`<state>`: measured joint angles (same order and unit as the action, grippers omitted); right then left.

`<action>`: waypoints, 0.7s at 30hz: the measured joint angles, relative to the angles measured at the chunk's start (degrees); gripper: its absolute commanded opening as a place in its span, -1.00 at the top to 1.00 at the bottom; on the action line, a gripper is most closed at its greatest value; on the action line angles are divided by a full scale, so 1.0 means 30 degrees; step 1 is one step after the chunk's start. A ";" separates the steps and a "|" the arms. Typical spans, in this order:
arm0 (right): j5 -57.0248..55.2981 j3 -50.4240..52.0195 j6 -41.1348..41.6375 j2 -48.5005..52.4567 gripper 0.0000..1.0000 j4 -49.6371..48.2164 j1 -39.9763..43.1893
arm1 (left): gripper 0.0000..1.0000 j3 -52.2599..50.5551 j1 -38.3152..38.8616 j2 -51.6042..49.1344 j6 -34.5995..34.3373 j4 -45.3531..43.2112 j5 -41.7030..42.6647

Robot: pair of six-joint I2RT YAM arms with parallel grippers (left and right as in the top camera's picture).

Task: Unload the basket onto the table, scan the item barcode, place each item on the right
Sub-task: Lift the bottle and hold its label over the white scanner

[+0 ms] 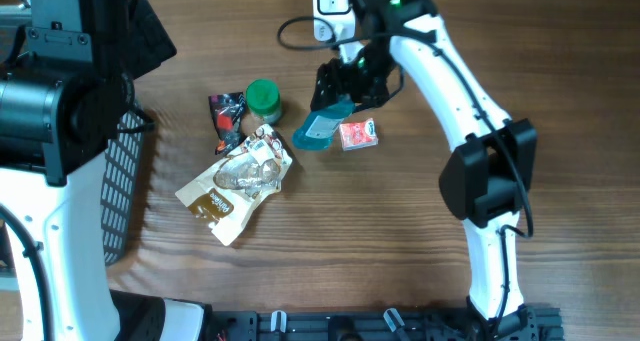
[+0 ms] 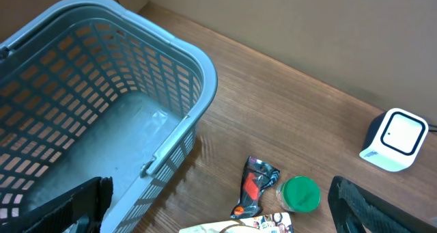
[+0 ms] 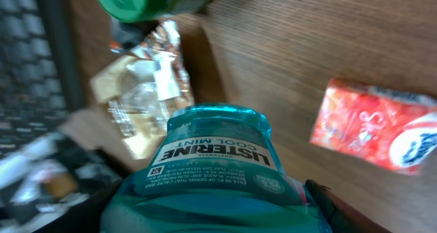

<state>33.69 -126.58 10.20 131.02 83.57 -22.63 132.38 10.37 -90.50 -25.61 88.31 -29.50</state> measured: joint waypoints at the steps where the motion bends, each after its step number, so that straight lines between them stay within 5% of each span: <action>1: 0.1151 0.0000 0.0401 0.0000 -0.34 0.0015 0.0495 | -1.00 0.0000 0.0000 0.0000 0.0000 0.0000 0.0007; 9: 0.9012 0.0015 0.3257 0.0000 -0.21 -0.0670 0.2368 | -1.00 0.0000 0.0000 0.0000 0.0000 0.0022 0.0073; 21: 1.5103 0.0109 1.2998 0.0000 -0.14 -0.9180 0.2353 | -1.00 0.0000 0.0000 0.0000 -0.1173 0.1785 0.0087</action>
<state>79.00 -126.26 49.19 131.02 56.03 -15.57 132.38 10.37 -90.50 -29.12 93.67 -29.23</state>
